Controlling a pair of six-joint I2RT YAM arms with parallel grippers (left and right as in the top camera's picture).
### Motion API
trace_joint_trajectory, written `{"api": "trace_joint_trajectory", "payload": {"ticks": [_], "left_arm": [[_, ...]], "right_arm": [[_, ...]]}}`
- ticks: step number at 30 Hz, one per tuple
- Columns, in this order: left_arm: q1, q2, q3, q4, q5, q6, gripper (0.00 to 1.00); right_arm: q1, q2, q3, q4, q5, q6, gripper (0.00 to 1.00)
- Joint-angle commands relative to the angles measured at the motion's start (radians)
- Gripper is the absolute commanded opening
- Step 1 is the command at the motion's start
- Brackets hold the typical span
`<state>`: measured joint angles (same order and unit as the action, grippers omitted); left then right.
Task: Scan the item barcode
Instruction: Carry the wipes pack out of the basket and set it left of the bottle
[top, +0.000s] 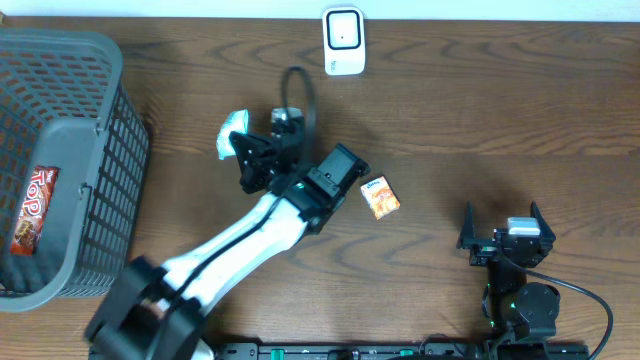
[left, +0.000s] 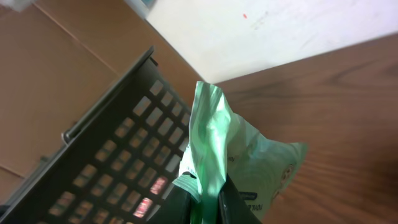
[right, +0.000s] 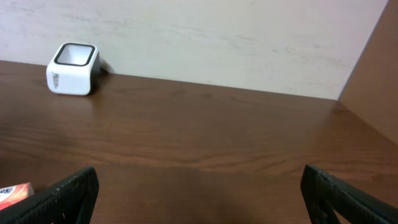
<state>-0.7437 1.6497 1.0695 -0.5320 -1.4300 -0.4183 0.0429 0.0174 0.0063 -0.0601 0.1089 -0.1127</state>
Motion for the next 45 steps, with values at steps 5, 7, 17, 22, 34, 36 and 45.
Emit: {"api": "trace_joint_trajectory", "payload": {"ticks": [5,7,17,22,34,36,45], "left_arm": [[-0.003,0.122,-0.021,-0.006,-0.127,-0.075,0.07],[-0.004,0.123,-0.021,-0.006,-0.127,-0.089,0.07],[-0.004,0.117,-0.020,-0.071,-0.064,-0.100,0.07],[-0.004,0.117,-0.020,-0.156,0.042,-0.123,0.16],[-0.029,0.080,-0.020,-0.221,0.023,-0.156,0.76],[-0.036,0.060,-0.020,-0.221,0.024,-0.156,0.76],[-0.036,-0.243,-0.005,-0.203,0.032,-0.156,0.93]], "right_arm": [[-0.010,-0.004,-0.001,-0.003,0.009,0.011,0.99],[-0.010,-0.004,-0.001,-0.003,0.009,0.011,0.99],[-0.010,-0.003,-0.001,-0.003,0.010,0.011,0.99],[-0.010,-0.002,-0.001,-0.003,0.009,0.011,0.99],[-0.010,-0.002,-0.001,-0.003,0.009,0.011,0.99],[-0.010,-0.002,-0.001,-0.003,0.009,0.011,0.99],[-0.010,-0.002,-0.001,-0.003,0.009,0.011,0.99]]}}
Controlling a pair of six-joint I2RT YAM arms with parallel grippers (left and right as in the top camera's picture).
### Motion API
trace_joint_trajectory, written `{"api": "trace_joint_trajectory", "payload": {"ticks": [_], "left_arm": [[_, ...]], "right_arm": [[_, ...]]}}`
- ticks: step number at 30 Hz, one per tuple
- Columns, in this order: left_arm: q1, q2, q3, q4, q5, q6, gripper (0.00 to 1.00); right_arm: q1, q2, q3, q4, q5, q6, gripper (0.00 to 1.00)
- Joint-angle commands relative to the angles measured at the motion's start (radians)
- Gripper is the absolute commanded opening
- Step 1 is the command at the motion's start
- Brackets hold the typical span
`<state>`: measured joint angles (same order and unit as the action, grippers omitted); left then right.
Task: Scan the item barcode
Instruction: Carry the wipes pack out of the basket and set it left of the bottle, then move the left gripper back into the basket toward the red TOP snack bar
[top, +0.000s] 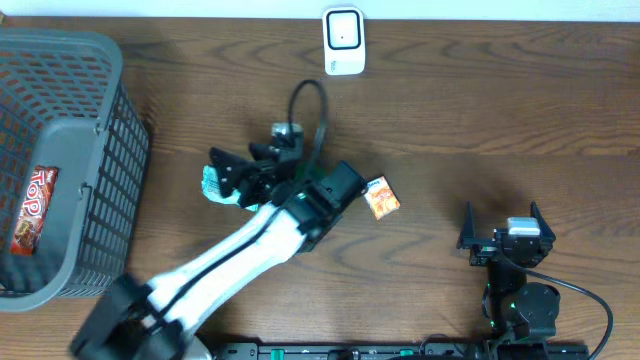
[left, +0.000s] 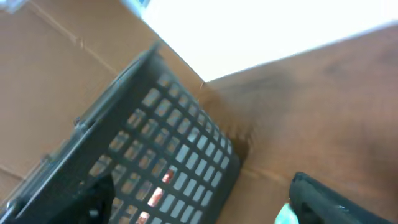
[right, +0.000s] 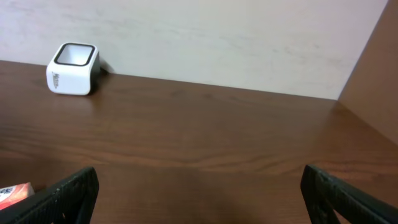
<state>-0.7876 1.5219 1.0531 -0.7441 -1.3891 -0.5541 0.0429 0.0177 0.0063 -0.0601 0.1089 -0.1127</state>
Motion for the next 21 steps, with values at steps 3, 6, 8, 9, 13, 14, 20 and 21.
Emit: {"api": "trace_joint_trajectory", "payload": {"ticks": [3,6,8,9,13,14,20,21], "left_arm": [[0.030,-0.271,0.042,0.053,0.035,0.030,0.93],[0.080,-0.430,0.081,0.182,0.159,0.211,0.93],[0.151,-0.531,0.109,0.289,0.277,0.319,0.93],[0.190,-0.568,0.121,0.323,0.314,0.339,0.93],[0.387,-0.666,0.175,0.361,0.407,0.344,0.93],[0.438,-0.678,0.183,0.359,0.421,0.344,0.93],[0.740,-0.666,0.189,0.288,0.445,0.339,0.93],[0.787,-0.651,0.189,0.277,0.467,0.328,0.93]], "right_arm": [[-0.010,-0.003,-0.001,-0.003,0.009,0.011,0.99],[-0.010,-0.003,-0.001,-0.003,0.009,0.011,0.99],[-0.010,-0.003,-0.001,-0.003,0.009,0.011,0.99],[-0.010,-0.003,-0.001,-0.003,0.009,0.011,0.99],[-0.010,-0.003,-0.001,-0.003,0.009,0.011,0.99],[-0.010,-0.003,-0.001,-0.003,0.009,0.011,0.99],[-0.010,-0.002,-0.001,-0.003,0.009,0.011,0.99],[-0.010,-0.002,-0.001,-0.003,0.009,0.011,0.99]]}}
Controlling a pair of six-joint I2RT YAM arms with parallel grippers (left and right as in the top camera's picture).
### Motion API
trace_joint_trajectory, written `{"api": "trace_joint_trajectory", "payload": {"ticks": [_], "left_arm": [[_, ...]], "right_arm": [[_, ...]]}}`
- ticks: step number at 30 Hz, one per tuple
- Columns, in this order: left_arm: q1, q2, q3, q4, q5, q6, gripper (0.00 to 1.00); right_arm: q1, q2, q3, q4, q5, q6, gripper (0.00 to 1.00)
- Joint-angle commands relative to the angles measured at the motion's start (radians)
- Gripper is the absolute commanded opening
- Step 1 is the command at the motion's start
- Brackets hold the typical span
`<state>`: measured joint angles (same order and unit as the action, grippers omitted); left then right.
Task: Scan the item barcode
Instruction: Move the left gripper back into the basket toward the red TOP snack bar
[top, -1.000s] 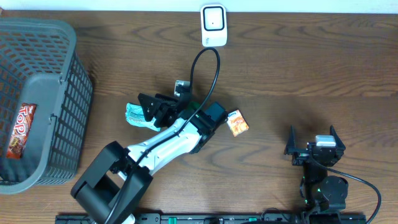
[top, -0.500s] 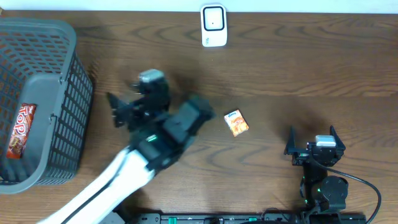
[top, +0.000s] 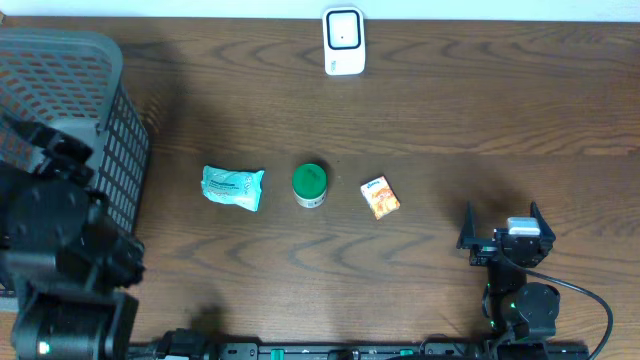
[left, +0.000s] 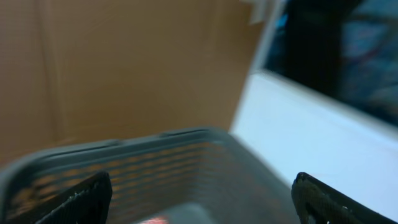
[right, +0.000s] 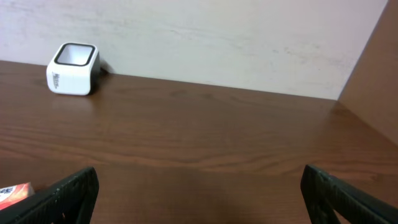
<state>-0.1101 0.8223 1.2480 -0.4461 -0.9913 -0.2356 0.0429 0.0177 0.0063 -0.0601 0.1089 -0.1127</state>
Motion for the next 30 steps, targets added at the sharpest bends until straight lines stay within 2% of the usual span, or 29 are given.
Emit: {"api": "trace_joint_trajectory", "payload": {"ticks": [1,5,9,13,20,24,30], "left_arm": [[0.165,0.071,-0.006,-0.035,0.106,-0.024,0.93],[0.350,0.167,-0.006,-0.090,0.341,-0.130,0.93],[0.525,0.293,-0.006,-0.096,0.604,-0.129,0.93],[0.639,0.394,-0.006,-0.094,0.735,-0.130,0.93],[0.716,0.529,-0.006,-0.091,0.752,-0.129,0.93],[0.721,0.618,-0.006,-0.087,0.710,-0.124,0.93],[0.722,0.769,-0.006,-0.060,0.656,-0.010,0.93]], "right_arm": [[-0.010,-0.003,-0.001,-0.003,0.009,0.011,0.99],[-0.010,-0.003,-0.001,-0.003,0.009,0.011,0.99],[-0.010,-0.003,-0.001,-0.003,0.009,0.011,0.99],[-0.010,-0.003,-0.001,-0.003,0.009,0.011,0.99],[-0.010,-0.003,-0.001,-0.003,0.009,0.011,0.99],[-0.010,-0.002,-0.001,-0.003,0.009,0.011,0.99],[-0.010,-0.002,-0.001,-0.003,0.009,0.011,0.99]]}}
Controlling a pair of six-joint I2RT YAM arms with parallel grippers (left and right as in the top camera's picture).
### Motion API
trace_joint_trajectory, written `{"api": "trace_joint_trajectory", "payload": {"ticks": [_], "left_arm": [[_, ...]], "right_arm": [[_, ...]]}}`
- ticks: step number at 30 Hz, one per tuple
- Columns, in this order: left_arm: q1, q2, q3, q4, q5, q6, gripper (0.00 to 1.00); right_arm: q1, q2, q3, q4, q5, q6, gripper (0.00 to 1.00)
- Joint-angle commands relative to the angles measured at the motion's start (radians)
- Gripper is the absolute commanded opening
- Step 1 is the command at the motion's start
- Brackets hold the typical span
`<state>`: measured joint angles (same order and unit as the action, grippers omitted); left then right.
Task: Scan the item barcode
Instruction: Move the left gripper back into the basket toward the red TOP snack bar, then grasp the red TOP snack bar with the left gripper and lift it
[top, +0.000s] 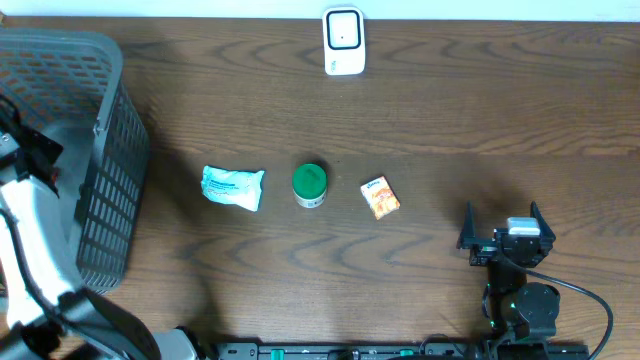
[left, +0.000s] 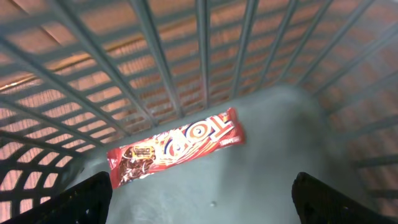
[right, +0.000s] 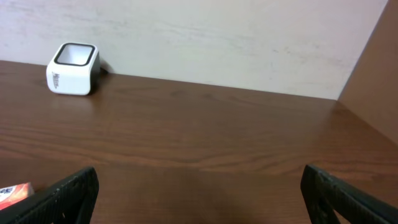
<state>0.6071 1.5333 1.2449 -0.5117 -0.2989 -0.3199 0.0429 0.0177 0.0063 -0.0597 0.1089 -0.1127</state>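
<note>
Deep inside the grey basket, a red snack bar lies on the floor. My left gripper hangs open just above it, the bar a little beyond the fingertips. In the overhead view the left arm covers the bar. The white scanner stands at the table's far edge and also shows as the scanner. My right gripper rests open near the front right, with nothing between its fingers.
A green pouch, a green-lidded jar and a small orange box lie in a row mid-table. The basket's mesh wall rises at the left. A wall runs behind the scanner.
My left gripper was at the basket's rim, facing the wall behind it. Now it is down inside the basket, facing the red snack bar. The right arm has not moved.
My left gripper was shut on the green pouch near the table's middle. Then it was open and the pouch lay on the table. After that the arm stood at the basket, and now the gripper is open inside it over the red bar.
</note>
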Motion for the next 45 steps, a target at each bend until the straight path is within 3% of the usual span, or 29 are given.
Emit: {"api": "trace_joint_trajectory", "payload": {"ticks": [1,8,14,19,38,40,43,45], "left_arm": [[0.005,0.082,-0.003,0.011,-0.036,0.090,0.93],[0.005,0.219,-0.003,0.037,-0.079,0.118,0.93],[0.005,0.303,-0.003,0.074,-0.093,0.264,0.93],[0.015,0.346,-0.004,0.118,-0.146,0.263,0.93],[0.087,0.530,-0.004,0.169,0.026,0.283,0.93],[0.087,0.554,-0.004,0.163,0.026,0.282,0.87],[0.087,0.573,-0.007,0.159,0.026,0.282,0.58],[0.087,0.574,-0.011,0.159,0.026,0.282,0.50]], "right_arm": [[-0.010,-0.003,-0.001,-0.004,0.009,0.011,0.99],[-0.010,-0.002,-0.001,-0.004,0.009,0.011,0.99],[-0.010,-0.002,-0.001,-0.004,0.009,0.011,0.99],[-0.010,-0.003,-0.001,-0.004,0.009,0.011,0.99],[-0.010,-0.002,-0.001,-0.004,0.009,0.011,0.99],[-0.010,-0.003,-0.001,-0.004,0.009,0.011,0.99],[-0.010,-0.002,-0.001,-0.004,0.009,0.011,0.99],[-0.010,-0.002,-0.001,-0.004,0.009,0.011,0.99]]}}
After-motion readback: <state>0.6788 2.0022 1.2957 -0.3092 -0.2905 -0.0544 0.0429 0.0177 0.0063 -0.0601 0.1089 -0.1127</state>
